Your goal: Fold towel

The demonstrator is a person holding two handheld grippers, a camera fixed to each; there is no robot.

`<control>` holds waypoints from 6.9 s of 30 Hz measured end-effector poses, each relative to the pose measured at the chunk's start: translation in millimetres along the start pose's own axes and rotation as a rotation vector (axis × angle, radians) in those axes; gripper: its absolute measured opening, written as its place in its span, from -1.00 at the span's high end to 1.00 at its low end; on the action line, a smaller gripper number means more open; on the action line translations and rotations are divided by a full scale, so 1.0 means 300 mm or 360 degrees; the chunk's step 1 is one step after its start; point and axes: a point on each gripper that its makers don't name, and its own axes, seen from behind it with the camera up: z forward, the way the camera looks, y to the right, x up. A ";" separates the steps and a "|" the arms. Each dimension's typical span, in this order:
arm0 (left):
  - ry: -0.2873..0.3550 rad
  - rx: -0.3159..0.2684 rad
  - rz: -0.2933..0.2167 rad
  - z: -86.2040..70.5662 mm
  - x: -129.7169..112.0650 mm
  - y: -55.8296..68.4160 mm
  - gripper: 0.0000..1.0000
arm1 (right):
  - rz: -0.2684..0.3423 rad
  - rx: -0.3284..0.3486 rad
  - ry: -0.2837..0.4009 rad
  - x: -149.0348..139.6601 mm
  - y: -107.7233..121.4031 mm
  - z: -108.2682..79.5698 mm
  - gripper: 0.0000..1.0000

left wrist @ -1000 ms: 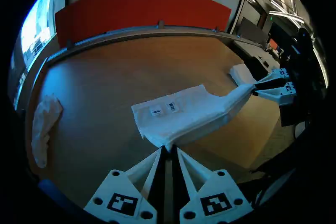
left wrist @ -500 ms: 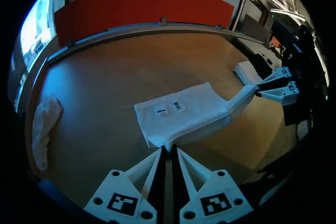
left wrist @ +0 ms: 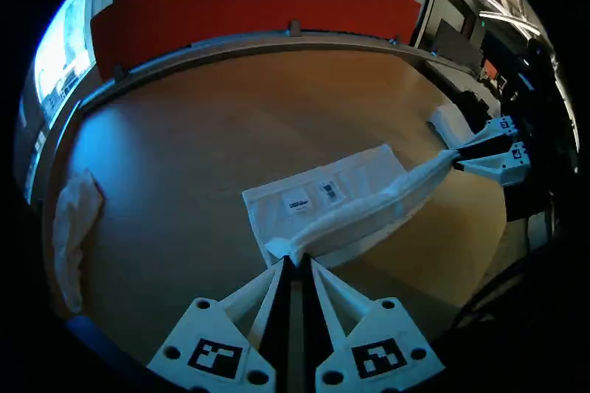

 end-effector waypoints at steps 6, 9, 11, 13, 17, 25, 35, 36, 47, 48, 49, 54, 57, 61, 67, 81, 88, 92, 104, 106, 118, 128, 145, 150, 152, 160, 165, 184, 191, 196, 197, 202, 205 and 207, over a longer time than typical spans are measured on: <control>-0.0033 0.0010 0.0001 0.065 -0.002 -0.025 0.81 | -0.0012 -0.0002 -0.0025 -0.003 0.025 0.052 0.64; -0.0048 0.0007 0.0000 0.091 -0.005 -0.032 0.81 | -0.0008 -0.0001 -0.0038 -0.006 0.037 0.073 0.64; -0.0056 0.0005 -0.0002 0.109 -0.007 -0.036 0.81 | 0.0000 0.0001 -0.0047 -0.010 0.044 0.087 0.64; -0.0061 0.0006 -0.0004 0.123 -0.010 -0.041 0.81 | 0.0009 0.0005 -0.0056 -0.015 0.049 0.101 0.64; -0.0070 0.0013 -0.0005 0.154 -0.018 -0.053 0.79 | 0.0029 0.0012 -0.0074 -0.028 0.058 0.133 0.64; -0.0079 0.0056 0.0013 0.223 -0.025 -0.083 0.64 | 0.0077 -0.0001 -0.0098 -0.048 0.081 0.195 0.63; -0.0069 0.0103 -0.0015 0.272 -0.009 -0.119 0.45 | 0.0074 -0.0037 -0.0127 -0.072 0.112 0.250 0.39; -0.0070 0.0107 -0.0015 0.275 -0.008 -0.122 0.43 | 0.0073 -0.0042 -0.0130 -0.075 0.115 0.253 0.36; -0.0071 0.0156 -0.0010 0.294 -0.001 -0.146 0.12 | 0.0078 -0.0115 -0.0141 -0.085 0.168 0.287 -0.04; -0.0070 0.0162 -0.0011 0.295 0.001 -0.150 0.11 | 0.0077 -0.0121 -0.0139 -0.083 0.173 0.289 -0.15; -0.0069 0.0170 -0.0011 0.295 0.003 -0.154 0.11 | 0.0075 -0.0124 -0.0136 -0.081 0.177 0.290 -0.21; -0.0064 0.0202 -0.0021 0.300 0.014 -0.174 0.02 | 0.0056 -0.0143 -0.0130 -0.073 0.198 0.296 -0.30; -0.0063 0.0213 -0.0027 0.303 0.020 -0.182 -0.18 | 0.0047 -0.0160 -0.0131 -0.071 0.211 0.299 -0.32; -0.0056 0.0227 -0.0024 0.305 0.029 -0.195 -0.29 | 0.0050 -0.0177 -0.0128 -0.066 0.227 0.304 -0.40; -0.0038 0.0255 -0.0021 0.305 0.049 -0.215 -0.46 | 0.0049 -0.0203 -0.0110 -0.047 0.248 0.311 -0.53; -0.0009 0.0297 -0.0027 0.293 0.077 -0.242 -0.61 | 0.0022 -0.0242 -0.0070 -0.021 0.273 0.297 -0.70; 0.0004 0.0292 -0.0035 0.279 0.077 -0.238 -0.62 | 0.0020 -0.0236 -0.0059 -0.023 0.261 0.283 -0.70; 0.0007 0.0293 -0.0039 0.271 0.072 -0.238 -0.62 | 0.0026 -0.0225 -0.0058 -0.028 0.246 0.274 -0.70; 0.0002 0.0283 -0.0087 0.231 0.010 -0.215 -0.62 | 0.0027 -0.0207 -0.0067 -0.075 0.195 0.230 -0.70; -0.0003 0.0280 -0.0095 0.224 -0.008 -0.208 -0.62 | 0.0033 -0.0206 -0.0071 -0.088 0.184 0.221 -0.70; -0.0026 0.0281 -0.0128 0.178 -0.106 -0.173 -0.62 | 0.0079 -0.0199 -0.0082 -0.156 0.105 0.170 -0.70; -0.0029 0.0288 -0.0140 0.148 -0.153 -0.167 -0.62 | 0.0088 -0.0199 -0.0092 -0.193 0.082 0.138 -0.70; -0.0016 0.0371 -0.0276 0.058 -0.235 -0.209 -0.62 | -0.0004 -0.0122 -0.0083 -0.174 0.057 0.146 -0.70; -0.0012 0.0391 -0.0306 0.033 -0.254 -0.223 -0.62 | -0.0018 -0.0101 -0.0091 -0.179 0.051 0.148 -0.70; -0.0012 0.0401 -0.0311 0.025 -0.260 -0.228 -0.62 | -0.0020 -0.0092 -0.0096 -0.184 0.048 0.149 -0.70; -0.0016 0.0423 -0.0349 -0.012 -0.295 -0.238 -0.62 | -0.0029 -0.0052 -0.0123 -0.224 0.028 0.162 -0.71; -0.0024 0.0435 -0.0370 -0.030 -0.320 -0.245 -0.62 | -0.0027 -0.0008 -0.0153 -0.261 0.007 0.176 -0.57; -0.0037 0.0459 -0.0407 -0.064 -0.362 -0.266 -0.62 | 0.0004 0.0093 -0.0206 -0.287 -0.006 0.190 0.40; -0.0035 0.0460 -0.0407 -0.068 -0.362 -0.270 -0.62 | -0.0006 0.0092 -0.0199 -0.275 -0.002 0.188 0.88; -0.0034 0.0463 -0.0406 -0.069 -0.363 -0.273 -0.62 | -0.0011 0.0081 -0.0178 -0.254 0.003 0.175 0.88; -0.0034 0.0463 -0.0407 -0.069 -0.363 -0.273 -0.62 | -0.0013 0.0075 -0.0175 -0.249 0.006 0.172 0.88; -0.0029 0.0465 -0.0409 -0.071 -0.356 -0.279 -0.62 | -0.0037 0.0038 -0.0147 -0.205 0.025 0.141 0.88; -0.0024 0.0464 -0.0411 -0.072 -0.350 -0.282 -0.62 | -0.0059 0.0014 -0.0126 -0.172 0.042 0.116 0.88; -0.0020 0.0464 -0.0413 -0.073 -0.345 -0.283 -0.62 | -0.0077 -0.0005 -0.0109 -0.147 0.053 0.097 0.88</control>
